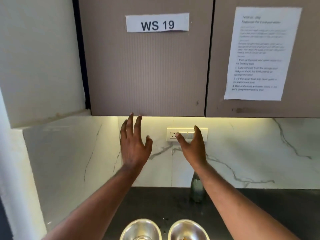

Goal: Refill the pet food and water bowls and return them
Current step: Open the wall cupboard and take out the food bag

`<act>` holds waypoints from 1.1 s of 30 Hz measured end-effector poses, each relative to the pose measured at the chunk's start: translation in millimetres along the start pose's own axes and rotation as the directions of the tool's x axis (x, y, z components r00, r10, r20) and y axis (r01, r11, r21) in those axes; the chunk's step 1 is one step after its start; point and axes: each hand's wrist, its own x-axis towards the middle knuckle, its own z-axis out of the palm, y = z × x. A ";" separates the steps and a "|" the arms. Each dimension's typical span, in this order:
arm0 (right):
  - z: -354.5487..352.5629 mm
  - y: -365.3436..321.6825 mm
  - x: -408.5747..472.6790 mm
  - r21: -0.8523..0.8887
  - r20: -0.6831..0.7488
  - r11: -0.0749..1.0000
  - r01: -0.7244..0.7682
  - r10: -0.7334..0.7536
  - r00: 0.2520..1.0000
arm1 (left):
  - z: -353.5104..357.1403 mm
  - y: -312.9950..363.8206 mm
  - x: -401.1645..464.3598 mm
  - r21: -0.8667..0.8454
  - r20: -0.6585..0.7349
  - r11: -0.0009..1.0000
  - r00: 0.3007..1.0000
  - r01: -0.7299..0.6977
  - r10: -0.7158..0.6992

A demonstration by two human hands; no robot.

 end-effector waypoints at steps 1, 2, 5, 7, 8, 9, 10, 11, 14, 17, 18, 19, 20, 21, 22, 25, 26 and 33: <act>-2.2 -11.4 10.1 0.035 -0.010 0.999 -0.006 0.006 1.000 | -3.1 4.2 10.8 0.012 -0.007 1.000 1.000 -0.015 0.015; -4.1 -21.4 18.1 0.075 -0.020 0.997 -0.021 0.023 1.000 | -5.5 8.1 19.2 0.021 -0.006 0.999 1.000 -0.029 0.029; -3.4 -42.1 40.2 0.270 -0.019 0.950 -0.156 0.167 0.986 | -12.9 18.7 40.1 0.045 0.005 0.996 0.997 -0.078 0.077; -4.0 -51.2 50.6 0.495 0.028 0.827 -0.267 0.291 0.956 | -13.6 21.1 48.9 0.057 0.041 0.993 0.994 -0.101 0.099; -6.2 -56.8 54.7 0.636 0.075 0.707 -0.309 0.341 0.937 | -13.9 21.9 52.4 0.068 0.062 0.992 0.993 -0.109 0.104; -9.2 -61.0 59.2 0.757 0.139 0.557 -0.341 0.374 0.917 | -13.8 22.2 55.4 0.082 0.082 0.990 0.991 -0.113 0.107; -14.0 -65.4 62.3 0.830 0.196 0.421 -0.366 0.393 0.898 | -13.2 22.8 57.5 0.100 0.096 0.988 0.990 -0.117 0.107; -19.1 -69.3 64.6 0.868 0.239 0.320 -0.380 0.402 0.884 | -12.7 23.8 59.7 0.115 0.103 0.986 0.989 -0.121 0.110; -27.0 -73.0 64.5 0.885 0.294 0.230 -0.405 0.398 0.869 | -11.2 25.9 61.8 0.146 0.102 0.983 0.990 -0.112 0.097; -29.8 -69.8 59.4 0.880 0.298 0.240 -0.410 0.393 0.870 | -11.4 26.9 61.0 0.163 0.102 0.981 0.991 -0.107 0.091; -32.3 -68.5 56.6 0.880 0.298 0.242 -0.408 0.387 0.872 | -13.1 27.9 59.9 0.162 0.098 0.981 0.991 -0.104 0.089; -35.4 -67.2 54.1 0.883 0.295 0.242 -0.402 0.380 0.877 | -15.2 29.2 59.0 0.153 0.093 0.983 0.992 -0.100 0.086; -38.8 -66.0 52.2 0.886 0.287 0.245 -0.393 0.376 0.881 | -18.2 30.8 57.6 0.142 0.086 0.985 0.992 -0.098 0.087; -42.1 -65.5 51.1 0.889 0.274 0.254 -0.381 0.373 0.887 | -22.0 32.9 56.2 0.129 0.076 0.986 0.992 -0.106 0.096; -45.9 -67.0 49.5 0.891 0.244 0.280 -0.356 0.366 0.898 | -26.1 35.8 55.2 0.117 0.066 0.986 0.991 -0.121 0.114; -57.1 -76.1 39.8 0.873 0.097 0.426 -0.239 0.328 0.940 | -40.3 48.0 51.5 0.076 0.050 0.982 0.984 -0.175 0.172; -59.7 -78.7 32.6 0.849 0.040 0.491 -0.196 0.310 0.950 | -45.5 52.0 48.9 0.062 0.046 0.979 0.980 -0.196 0.193; -76.0 -103.1 -54.3 0.672 -0.245 0.702 0.234 -0.088 0.966 | -74.5 69.0 12.5 0.008 -0.057 0.954 0.953 -0.299 0.299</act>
